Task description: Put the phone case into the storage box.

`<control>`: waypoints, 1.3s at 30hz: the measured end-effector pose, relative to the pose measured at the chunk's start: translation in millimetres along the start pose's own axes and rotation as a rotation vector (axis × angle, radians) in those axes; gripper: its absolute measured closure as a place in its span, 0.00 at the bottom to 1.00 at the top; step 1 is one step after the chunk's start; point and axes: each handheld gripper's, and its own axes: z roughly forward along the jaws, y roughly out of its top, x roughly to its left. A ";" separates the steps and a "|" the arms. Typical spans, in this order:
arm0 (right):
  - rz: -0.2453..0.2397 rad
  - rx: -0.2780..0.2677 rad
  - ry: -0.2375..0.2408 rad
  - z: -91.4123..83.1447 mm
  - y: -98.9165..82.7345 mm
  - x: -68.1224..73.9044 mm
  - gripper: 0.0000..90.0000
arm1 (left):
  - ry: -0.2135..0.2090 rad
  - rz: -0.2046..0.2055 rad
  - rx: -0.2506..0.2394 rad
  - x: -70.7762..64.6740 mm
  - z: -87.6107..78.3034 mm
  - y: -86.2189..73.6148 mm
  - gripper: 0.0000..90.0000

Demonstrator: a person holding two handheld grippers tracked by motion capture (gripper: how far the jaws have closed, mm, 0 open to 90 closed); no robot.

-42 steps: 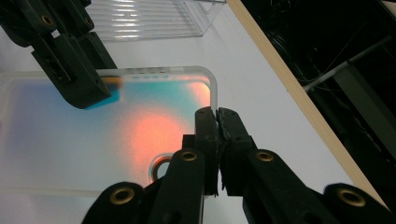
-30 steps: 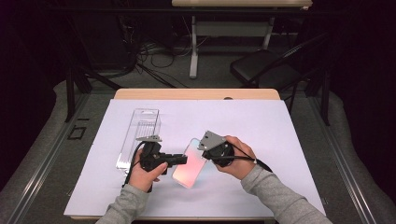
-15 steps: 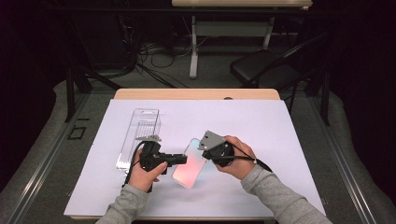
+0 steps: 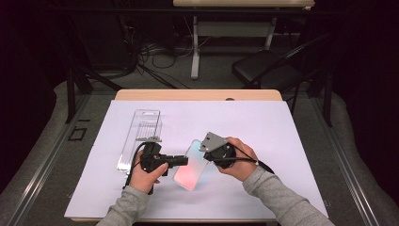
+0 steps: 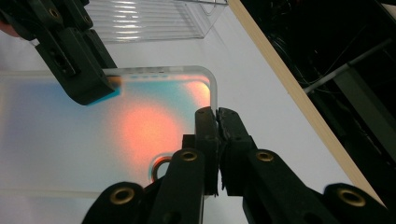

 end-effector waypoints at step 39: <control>-0.005 -0.029 -0.015 2.0 -5.7 2.2 0.98 | -0.024 -0.005 -0.001 1.3 -1.0 0.0 0.91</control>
